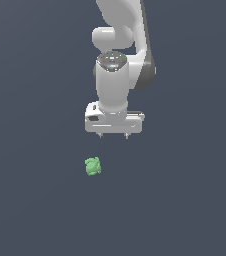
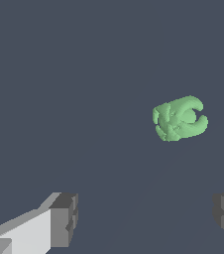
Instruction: Pick up the object and move it to a goal position.
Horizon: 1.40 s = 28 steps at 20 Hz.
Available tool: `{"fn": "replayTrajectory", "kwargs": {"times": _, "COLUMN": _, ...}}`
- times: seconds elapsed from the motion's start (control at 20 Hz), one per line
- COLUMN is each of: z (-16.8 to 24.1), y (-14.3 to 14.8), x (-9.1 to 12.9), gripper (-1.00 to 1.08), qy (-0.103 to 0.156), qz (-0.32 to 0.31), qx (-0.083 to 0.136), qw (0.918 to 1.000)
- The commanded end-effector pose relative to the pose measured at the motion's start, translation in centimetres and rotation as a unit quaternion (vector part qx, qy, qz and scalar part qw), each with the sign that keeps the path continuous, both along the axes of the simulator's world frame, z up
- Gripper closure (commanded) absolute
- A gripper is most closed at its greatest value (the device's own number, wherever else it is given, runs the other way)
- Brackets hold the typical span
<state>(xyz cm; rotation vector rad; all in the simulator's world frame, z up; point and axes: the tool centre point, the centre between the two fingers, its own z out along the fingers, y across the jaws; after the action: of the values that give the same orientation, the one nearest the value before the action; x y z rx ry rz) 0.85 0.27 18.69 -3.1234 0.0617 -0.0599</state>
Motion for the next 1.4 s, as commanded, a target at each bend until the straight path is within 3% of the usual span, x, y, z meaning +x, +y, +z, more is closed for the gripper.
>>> {"fn": "replayTrajectory", "kwargs": {"times": 0.0, "z": 0.0, "y": 0.0, "x": 0.0, "gripper": -0.92, "qy": 0.0, "qz": 0.0, "qx": 0.0, "qw": 1.0}}
{"fn": "replayTrajectory", "kwargs": {"times": 0.75, "z": 1.2, "y": 0.5, "x": 0.2, "gripper": -0.92, "qy": -0.006, "qz": 0.012, "qx": 0.004, "qw": 0.9999}}
{"fn": "replayTrajectory", "kwargs": {"times": 1.35, "z": -2.5, "y": -2.9, "x": 3.0, "gripper": -0.92, "qy": 0.002, "qz": 0.061, "qx": -0.004, "qw": 0.9982}}
